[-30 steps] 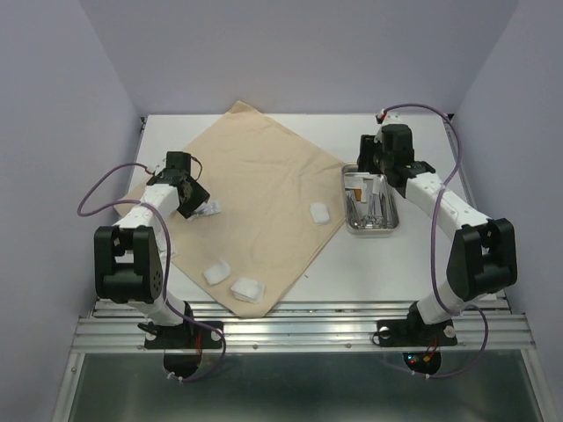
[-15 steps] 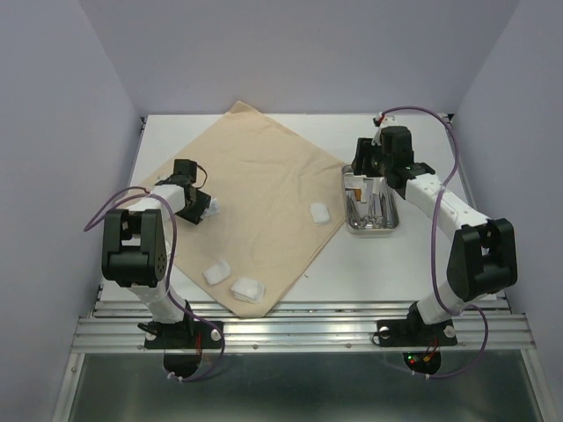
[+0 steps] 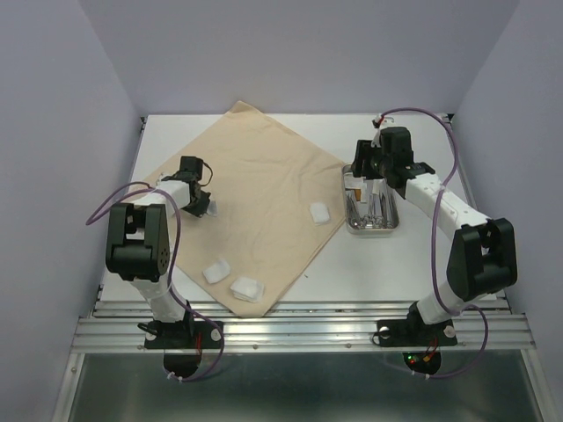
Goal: Prepare the surgical pack
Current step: Adjust the medical item in the surgical kit.
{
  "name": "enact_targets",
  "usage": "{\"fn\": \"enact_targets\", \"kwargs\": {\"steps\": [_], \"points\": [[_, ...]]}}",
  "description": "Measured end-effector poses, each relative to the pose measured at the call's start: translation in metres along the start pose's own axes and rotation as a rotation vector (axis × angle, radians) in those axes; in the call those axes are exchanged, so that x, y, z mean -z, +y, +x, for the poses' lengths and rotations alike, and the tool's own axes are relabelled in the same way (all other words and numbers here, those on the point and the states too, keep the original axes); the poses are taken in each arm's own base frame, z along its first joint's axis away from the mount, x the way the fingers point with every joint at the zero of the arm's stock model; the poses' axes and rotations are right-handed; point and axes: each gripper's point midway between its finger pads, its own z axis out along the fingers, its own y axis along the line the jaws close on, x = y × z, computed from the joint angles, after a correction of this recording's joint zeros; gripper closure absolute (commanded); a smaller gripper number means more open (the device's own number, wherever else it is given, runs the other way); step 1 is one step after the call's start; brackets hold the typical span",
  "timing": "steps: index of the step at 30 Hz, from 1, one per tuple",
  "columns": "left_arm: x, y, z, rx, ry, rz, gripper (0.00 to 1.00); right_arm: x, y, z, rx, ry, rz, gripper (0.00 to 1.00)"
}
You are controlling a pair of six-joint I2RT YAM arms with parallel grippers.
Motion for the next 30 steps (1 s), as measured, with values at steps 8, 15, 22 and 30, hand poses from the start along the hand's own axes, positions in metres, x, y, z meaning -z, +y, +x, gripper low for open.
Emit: {"fn": "enact_targets", "kwargs": {"steps": [8, 15, 22, 30], "points": [[0.034, -0.014, 0.012, -0.155, -0.037, 0.074, 1.00, 0.002, 0.000, -0.001, 0.000, 0.013, 0.002, 0.41], [0.077, -0.051, 0.064, -0.471, -0.007, 0.239, 1.00, 0.004, 0.005, 0.006, 0.004, 0.043, -0.011, 0.40], [0.090, -0.056, 0.138, -0.763, 0.091, 0.300, 0.38, 0.009, 0.047, 0.018, 0.034, 0.082, -0.101, 0.39], [0.090, -0.035, 0.128, -0.826, 0.087, 0.224, 0.27, 0.009, 0.127, 0.061, 0.083, 0.179, -0.277, 0.39]]}}
